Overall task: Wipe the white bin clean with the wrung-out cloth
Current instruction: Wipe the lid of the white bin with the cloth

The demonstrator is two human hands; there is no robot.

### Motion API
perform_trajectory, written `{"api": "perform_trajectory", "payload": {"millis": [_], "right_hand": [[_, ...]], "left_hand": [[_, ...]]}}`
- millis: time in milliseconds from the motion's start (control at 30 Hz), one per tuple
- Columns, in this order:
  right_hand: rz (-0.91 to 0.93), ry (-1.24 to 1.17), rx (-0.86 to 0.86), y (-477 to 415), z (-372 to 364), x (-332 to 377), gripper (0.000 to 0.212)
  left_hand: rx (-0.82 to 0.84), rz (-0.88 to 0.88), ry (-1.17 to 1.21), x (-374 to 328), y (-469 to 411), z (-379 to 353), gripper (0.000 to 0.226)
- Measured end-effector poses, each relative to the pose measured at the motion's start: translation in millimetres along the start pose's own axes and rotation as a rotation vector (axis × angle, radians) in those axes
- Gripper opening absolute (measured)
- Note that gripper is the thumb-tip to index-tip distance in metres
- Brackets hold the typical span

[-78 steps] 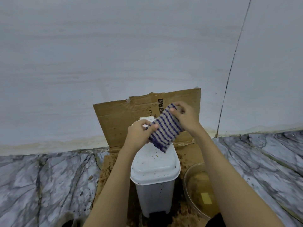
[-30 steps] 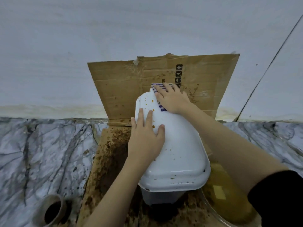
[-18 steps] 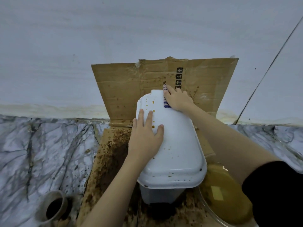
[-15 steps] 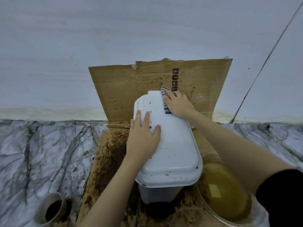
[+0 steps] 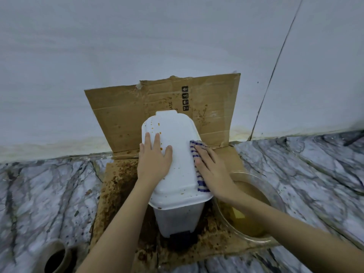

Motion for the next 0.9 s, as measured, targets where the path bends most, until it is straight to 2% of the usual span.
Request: {"api": "perform_trajectory", "payload": {"millis": [133, 300, 667, 767, 900], "right_hand": [[-0.012, -0.021, 0.002, -9, -2, -3, 0.052], [-0.091, -0.149, 0.190, -65, -15, -20, 0.048], [-0.080, -0.189, 0.204, -194, -43, -47, 0.050], [-0.145, -0.347, 0.182, -203, -43, -55, 0.043], [-0.198, -0.786, 0.155, -192, -50, -70, 0.041]], "left_hand": [[-0.004, -0.009, -0.025, -3, 0, 2, 0.060], [0.015, 0.010, -0.066, -2, -5, -3, 0.061], [-0.018, 0.026, -0.094, 7, -13, -4, 0.063], [-0.029, 0.029, -0.092, 7, -12, -3, 0.062], [-0.031, 0.036, -0.097, 6, -12, -3, 0.061]]}}
Point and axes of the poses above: each hand's wrist, its own y-axis away from the middle knuckle, its own z-axis out of the back of the hand, x = y × z, the point moved 10 cm from there along -y, towards the middle knuckle, and after that the axes turned 5 degrees about z, right-handed, at the moved point
